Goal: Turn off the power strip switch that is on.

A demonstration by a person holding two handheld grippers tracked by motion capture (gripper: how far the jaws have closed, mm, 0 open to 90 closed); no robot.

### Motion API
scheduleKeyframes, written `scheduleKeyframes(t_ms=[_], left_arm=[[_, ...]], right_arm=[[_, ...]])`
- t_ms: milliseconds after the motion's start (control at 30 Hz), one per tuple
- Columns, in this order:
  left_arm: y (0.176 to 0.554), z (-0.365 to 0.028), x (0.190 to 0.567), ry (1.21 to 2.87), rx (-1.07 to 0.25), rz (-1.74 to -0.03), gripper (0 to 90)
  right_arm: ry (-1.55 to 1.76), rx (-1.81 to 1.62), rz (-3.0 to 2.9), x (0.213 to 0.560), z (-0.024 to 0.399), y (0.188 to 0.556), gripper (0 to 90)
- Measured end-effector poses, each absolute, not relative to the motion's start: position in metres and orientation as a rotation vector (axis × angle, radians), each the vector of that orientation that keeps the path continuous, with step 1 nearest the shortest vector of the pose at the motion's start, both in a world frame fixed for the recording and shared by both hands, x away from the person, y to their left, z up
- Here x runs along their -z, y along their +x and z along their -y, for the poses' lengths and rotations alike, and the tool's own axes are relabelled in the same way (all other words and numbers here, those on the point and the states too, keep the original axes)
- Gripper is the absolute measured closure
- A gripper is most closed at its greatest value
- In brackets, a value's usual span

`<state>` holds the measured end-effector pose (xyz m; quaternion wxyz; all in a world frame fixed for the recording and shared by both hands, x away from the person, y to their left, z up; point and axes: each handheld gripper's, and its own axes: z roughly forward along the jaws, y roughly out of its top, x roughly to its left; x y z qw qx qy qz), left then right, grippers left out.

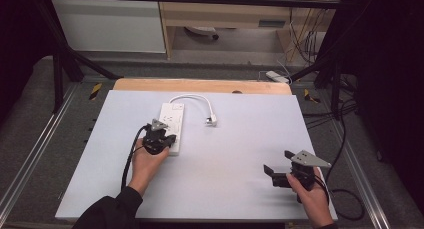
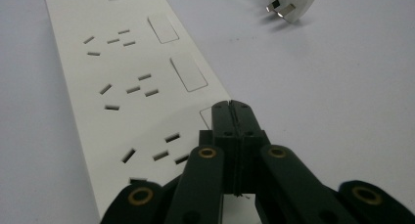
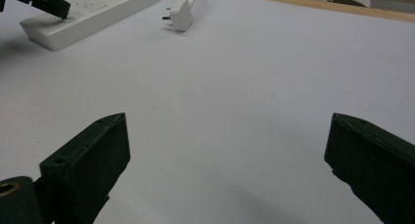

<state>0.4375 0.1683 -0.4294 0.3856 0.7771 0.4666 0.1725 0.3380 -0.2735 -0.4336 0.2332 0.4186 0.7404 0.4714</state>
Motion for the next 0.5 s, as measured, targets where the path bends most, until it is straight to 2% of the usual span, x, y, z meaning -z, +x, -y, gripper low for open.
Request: scheduleKeyframes(t_ms=[500], left_arm=[[0.4379,-0.1665,0.4307,1.972,-0.444,-1.190,90.0]], right_arm=[[1.150,-1.295,-2.038,0.4337,0.2731,0.3381,3.5]])
